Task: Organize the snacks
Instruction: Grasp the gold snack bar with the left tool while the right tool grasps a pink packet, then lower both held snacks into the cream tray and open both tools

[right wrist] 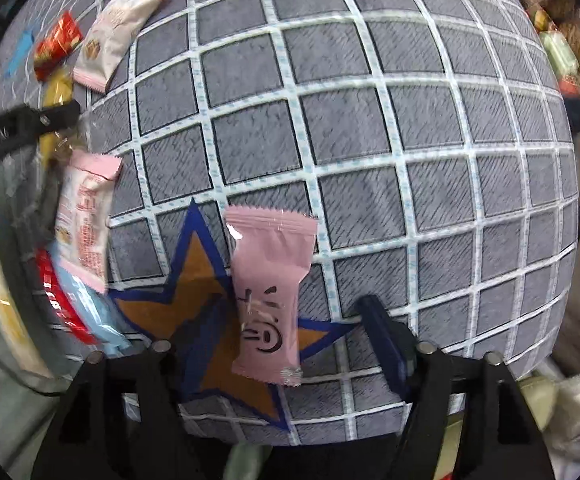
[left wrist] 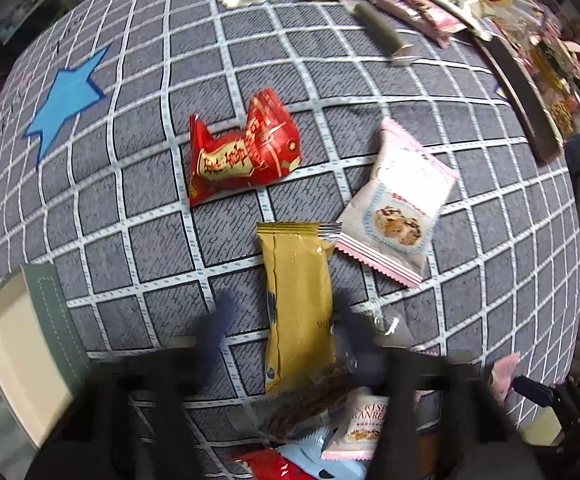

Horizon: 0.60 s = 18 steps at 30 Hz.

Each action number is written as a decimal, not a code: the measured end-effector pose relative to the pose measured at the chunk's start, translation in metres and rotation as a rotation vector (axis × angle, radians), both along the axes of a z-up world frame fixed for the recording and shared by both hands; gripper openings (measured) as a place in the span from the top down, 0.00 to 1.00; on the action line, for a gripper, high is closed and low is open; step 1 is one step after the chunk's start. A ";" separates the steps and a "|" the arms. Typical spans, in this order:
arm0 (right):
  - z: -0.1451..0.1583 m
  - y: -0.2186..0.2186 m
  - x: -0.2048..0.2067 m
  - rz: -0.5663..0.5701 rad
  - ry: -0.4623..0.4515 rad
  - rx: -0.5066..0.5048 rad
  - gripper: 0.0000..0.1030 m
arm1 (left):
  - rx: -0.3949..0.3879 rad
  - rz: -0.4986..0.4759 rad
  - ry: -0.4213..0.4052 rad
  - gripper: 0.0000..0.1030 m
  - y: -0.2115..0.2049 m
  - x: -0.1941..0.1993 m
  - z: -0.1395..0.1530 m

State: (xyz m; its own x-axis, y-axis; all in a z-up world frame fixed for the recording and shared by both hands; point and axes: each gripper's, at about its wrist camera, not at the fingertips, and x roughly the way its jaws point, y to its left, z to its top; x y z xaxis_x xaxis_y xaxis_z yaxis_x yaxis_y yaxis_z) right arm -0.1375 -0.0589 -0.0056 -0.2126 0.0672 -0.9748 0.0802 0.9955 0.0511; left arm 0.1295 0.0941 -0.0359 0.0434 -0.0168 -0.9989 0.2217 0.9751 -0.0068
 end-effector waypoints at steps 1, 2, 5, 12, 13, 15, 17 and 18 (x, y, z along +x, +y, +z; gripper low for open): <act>0.001 0.007 0.002 0.040 -0.012 -0.016 0.55 | -0.004 0.002 0.011 0.76 0.002 0.000 0.001; 0.003 0.012 0.003 0.069 -0.026 -0.009 0.76 | -0.013 0.016 0.018 0.77 0.009 0.002 0.004; 0.006 0.008 0.003 0.064 -0.018 0.036 0.76 | -0.022 0.074 0.004 0.77 0.026 0.001 0.015; 0.040 -0.028 0.017 0.009 -0.085 0.159 0.76 | -0.079 0.145 -0.100 0.77 0.064 -0.014 0.060; 0.046 -0.030 0.020 0.015 -0.089 0.164 0.76 | -0.085 0.158 -0.112 0.77 0.068 -0.015 0.066; 0.058 -0.032 0.025 0.032 -0.099 0.173 0.76 | -0.086 0.195 -0.146 0.77 0.083 -0.019 0.079; 0.075 -0.027 0.030 0.050 -0.107 0.185 0.75 | -0.084 0.231 -0.172 0.77 0.098 -0.028 0.087; 0.081 -0.025 0.034 0.062 -0.110 0.194 0.76 | -0.085 0.243 -0.176 0.77 0.103 -0.036 0.090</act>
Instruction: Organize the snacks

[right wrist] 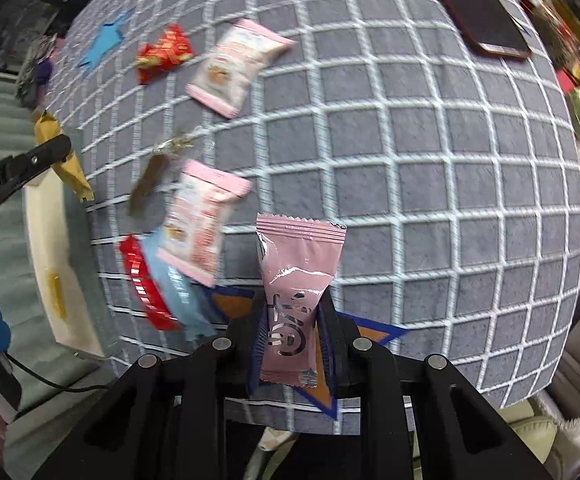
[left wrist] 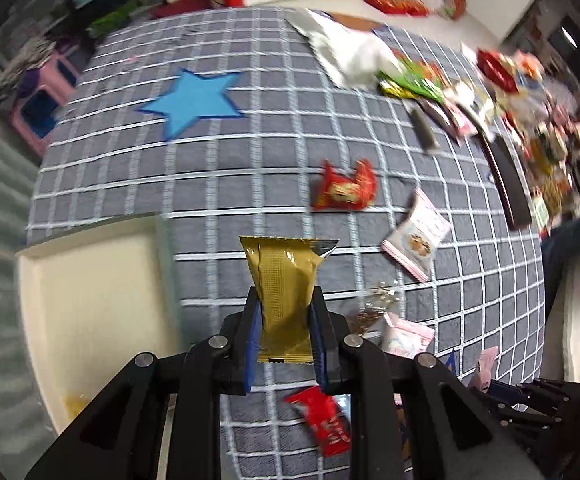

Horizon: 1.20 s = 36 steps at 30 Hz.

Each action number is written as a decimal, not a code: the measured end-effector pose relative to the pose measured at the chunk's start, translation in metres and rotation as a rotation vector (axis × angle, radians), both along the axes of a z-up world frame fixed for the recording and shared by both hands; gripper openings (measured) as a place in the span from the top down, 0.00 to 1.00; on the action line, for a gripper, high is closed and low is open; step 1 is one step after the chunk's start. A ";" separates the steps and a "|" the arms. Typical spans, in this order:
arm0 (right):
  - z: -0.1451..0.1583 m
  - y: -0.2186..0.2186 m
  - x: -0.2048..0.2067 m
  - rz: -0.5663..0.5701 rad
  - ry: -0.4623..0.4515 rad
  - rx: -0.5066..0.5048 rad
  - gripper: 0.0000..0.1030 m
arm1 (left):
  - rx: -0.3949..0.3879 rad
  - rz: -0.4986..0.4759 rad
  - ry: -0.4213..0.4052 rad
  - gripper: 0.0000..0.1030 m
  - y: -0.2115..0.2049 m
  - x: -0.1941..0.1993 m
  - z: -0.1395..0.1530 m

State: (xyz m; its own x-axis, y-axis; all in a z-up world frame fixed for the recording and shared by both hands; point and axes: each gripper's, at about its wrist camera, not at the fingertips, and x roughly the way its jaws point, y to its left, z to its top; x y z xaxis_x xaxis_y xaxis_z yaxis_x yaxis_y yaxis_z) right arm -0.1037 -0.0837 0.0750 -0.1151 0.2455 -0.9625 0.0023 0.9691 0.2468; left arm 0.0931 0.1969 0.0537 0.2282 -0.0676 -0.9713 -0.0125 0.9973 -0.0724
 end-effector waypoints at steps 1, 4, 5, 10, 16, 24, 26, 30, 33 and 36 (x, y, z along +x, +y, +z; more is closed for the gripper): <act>0.008 0.006 0.000 0.015 -0.003 0.005 0.76 | -0.002 0.017 -0.003 0.77 0.012 -0.004 0.004; 0.021 0.034 0.005 0.073 -0.014 0.020 0.76 | 0.040 0.037 -0.005 0.77 0.027 -0.021 0.005; 0.026 0.047 0.006 0.101 -0.019 0.024 0.76 | 0.062 0.043 -0.007 0.77 0.037 -0.030 0.007; 0.023 0.135 0.000 0.217 -0.026 0.066 0.76 | 0.106 0.106 0.031 0.77 0.082 -0.068 0.003; 0.006 0.268 -0.006 0.346 -0.029 0.144 0.75 | 0.120 0.200 0.096 0.77 0.130 -0.115 -0.011; -0.002 0.350 -0.004 0.426 -0.007 0.154 0.62 | 0.155 0.207 0.127 0.49 0.149 -0.134 -0.018; -0.007 0.343 -0.003 0.398 -0.009 0.117 0.11 | 0.153 0.207 0.110 0.39 0.149 -0.135 -0.015; -0.014 0.300 0.009 0.308 -0.084 -0.003 0.03 | 0.148 0.178 0.092 0.33 0.138 -0.130 -0.009; -0.026 0.237 0.028 0.186 -0.121 -0.121 0.03 | 0.154 0.138 0.088 0.33 0.127 -0.124 -0.005; -0.040 0.159 0.050 0.059 -0.213 -0.252 0.03 | 0.184 0.094 0.099 0.32 0.106 -0.122 0.000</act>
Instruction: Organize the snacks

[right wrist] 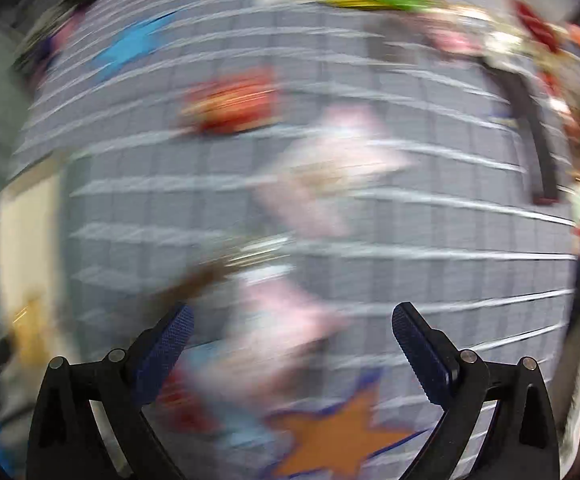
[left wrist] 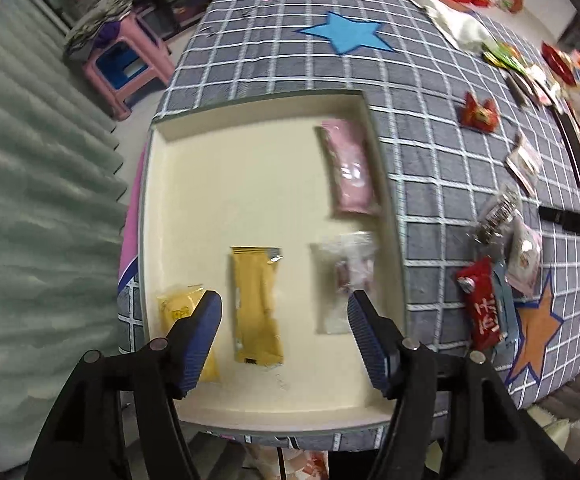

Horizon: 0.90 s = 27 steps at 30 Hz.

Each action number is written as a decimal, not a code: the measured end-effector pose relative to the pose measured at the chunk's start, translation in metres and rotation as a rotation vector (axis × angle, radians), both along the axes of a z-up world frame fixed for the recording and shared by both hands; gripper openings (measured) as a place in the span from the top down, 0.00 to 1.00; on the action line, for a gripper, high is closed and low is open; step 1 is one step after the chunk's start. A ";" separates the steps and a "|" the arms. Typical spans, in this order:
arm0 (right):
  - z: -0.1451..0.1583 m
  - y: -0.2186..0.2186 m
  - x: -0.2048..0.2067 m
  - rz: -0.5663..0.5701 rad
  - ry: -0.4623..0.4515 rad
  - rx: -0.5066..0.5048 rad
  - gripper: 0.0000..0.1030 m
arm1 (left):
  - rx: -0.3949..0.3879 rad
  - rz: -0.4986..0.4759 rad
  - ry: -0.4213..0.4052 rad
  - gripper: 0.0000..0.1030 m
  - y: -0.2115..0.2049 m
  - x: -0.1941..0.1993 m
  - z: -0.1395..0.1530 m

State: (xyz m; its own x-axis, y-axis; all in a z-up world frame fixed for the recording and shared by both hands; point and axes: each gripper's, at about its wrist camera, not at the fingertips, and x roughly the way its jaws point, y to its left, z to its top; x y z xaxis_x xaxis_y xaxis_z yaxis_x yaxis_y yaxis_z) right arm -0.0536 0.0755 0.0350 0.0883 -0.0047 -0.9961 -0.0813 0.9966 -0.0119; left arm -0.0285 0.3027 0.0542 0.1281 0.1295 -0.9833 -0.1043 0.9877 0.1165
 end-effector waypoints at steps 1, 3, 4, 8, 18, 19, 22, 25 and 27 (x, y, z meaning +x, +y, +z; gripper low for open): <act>-0.005 -0.021 0.004 -0.020 -0.031 -0.028 0.03 | 0.002 -0.012 0.005 0.32 -0.008 0.001 0.002; -0.018 -0.055 0.009 -0.046 -0.076 -0.035 0.03 | 0.013 -0.034 0.012 0.31 -0.021 0.002 0.005; -0.026 -0.068 0.010 -0.066 -0.090 -0.018 0.03 | 0.024 -0.050 0.018 0.31 -0.032 0.003 0.007; -0.032 -0.100 0.009 -0.170 -0.258 0.020 0.00 | 0.041 -0.080 0.044 0.29 -0.064 0.014 0.007; -0.039 -0.103 0.007 -0.161 -0.522 0.006 0.00 | 0.042 -0.113 0.087 0.28 -0.130 0.037 -0.005; -0.039 -0.103 0.006 -0.164 -0.523 0.007 0.00 | 0.046 -0.102 0.090 0.28 -0.134 0.039 -0.006; -0.038 -0.102 0.006 -0.162 -0.524 0.007 0.00 | 0.052 -0.065 0.105 0.28 -0.140 0.038 -0.012; -0.037 -0.102 0.007 -0.161 -0.524 0.007 0.00 | 0.059 -0.009 0.136 0.28 -0.141 0.032 -0.019; -0.038 -0.102 0.006 -0.161 -0.524 0.007 0.00 | 0.061 0.026 0.158 0.28 -0.139 0.026 -0.024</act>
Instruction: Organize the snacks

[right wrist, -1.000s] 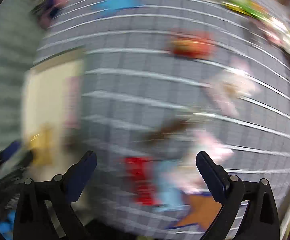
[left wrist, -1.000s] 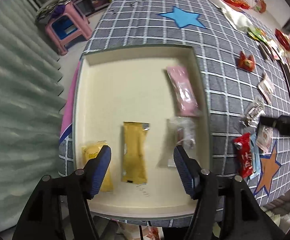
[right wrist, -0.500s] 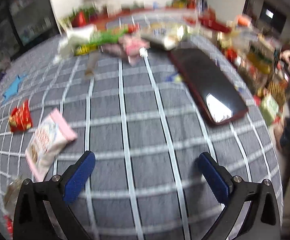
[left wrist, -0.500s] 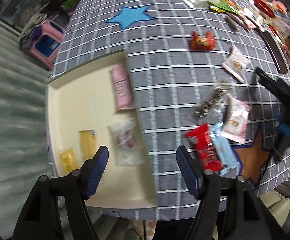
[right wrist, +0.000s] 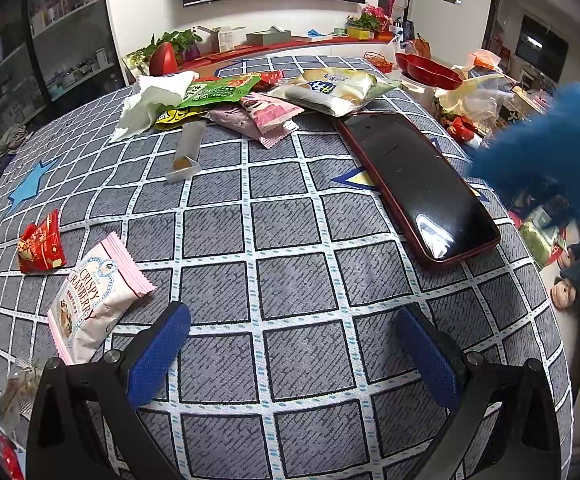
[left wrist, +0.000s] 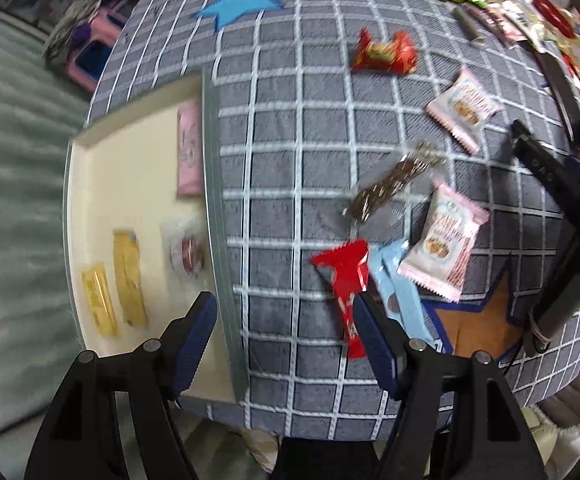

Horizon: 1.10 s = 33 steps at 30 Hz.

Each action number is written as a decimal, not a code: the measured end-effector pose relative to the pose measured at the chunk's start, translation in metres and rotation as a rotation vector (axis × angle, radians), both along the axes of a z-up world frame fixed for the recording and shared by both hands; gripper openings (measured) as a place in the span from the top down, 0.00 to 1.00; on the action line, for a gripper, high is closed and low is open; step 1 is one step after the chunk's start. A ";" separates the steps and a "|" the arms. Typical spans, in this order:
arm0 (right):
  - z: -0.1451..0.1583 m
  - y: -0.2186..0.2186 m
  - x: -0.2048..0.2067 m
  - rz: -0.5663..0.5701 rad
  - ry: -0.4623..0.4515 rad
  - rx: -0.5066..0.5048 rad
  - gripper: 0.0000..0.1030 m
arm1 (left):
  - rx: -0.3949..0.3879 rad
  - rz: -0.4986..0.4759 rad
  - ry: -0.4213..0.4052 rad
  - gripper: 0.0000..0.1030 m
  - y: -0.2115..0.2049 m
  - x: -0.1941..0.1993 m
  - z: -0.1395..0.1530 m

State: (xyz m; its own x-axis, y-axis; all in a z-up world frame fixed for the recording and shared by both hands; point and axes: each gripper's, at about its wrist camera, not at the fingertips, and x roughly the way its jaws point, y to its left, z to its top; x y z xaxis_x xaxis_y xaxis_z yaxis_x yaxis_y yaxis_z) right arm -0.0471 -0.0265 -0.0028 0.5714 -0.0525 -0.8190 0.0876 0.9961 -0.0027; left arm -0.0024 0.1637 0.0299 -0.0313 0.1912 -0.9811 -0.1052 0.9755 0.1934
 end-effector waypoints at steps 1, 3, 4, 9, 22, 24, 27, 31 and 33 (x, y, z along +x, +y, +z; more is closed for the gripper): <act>0.000 0.000 0.000 0.000 0.000 0.000 0.00 | 0.005 0.009 0.009 0.28 0.001 -0.002 -0.001; 0.001 0.000 0.001 0.001 0.000 0.000 0.00 | 0.016 0.031 0.028 0.28 0.001 -0.009 -0.005; 0.000 0.000 0.000 0.000 0.000 0.000 0.00 | 0.021 0.041 0.037 0.28 0.001 -0.012 -0.007; 0.001 0.000 0.001 0.001 0.000 0.000 0.00 | 0.024 0.082 0.050 0.28 0.003 -0.018 -0.011; 0.000 0.000 0.001 0.003 -0.001 0.000 0.00 | 0.022 -0.018 0.027 0.28 -0.011 -0.018 -0.012; 0.000 0.000 0.000 0.003 -0.001 0.000 0.00 | 0.009 -0.039 0.028 0.28 -0.010 -0.019 -0.017; 0.000 0.001 0.000 0.003 -0.001 0.000 0.00 | -0.015 -0.054 0.031 0.28 -0.004 -0.020 -0.025; 0.000 0.001 0.000 0.003 -0.001 0.001 0.00 | -0.041 -0.072 0.029 0.28 0.002 -0.023 -0.031; 0.000 0.001 0.000 0.003 -0.001 0.001 0.00 | -0.057 -0.094 0.030 0.28 0.005 -0.025 -0.032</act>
State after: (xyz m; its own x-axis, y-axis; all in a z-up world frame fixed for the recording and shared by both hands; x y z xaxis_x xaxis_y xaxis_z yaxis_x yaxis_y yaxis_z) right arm -0.0470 -0.0258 -0.0031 0.5721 -0.0498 -0.8187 0.0842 0.9964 -0.0018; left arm -0.0279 0.1685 -0.0019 -0.0452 0.1386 -0.9893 -0.0076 0.9903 0.1391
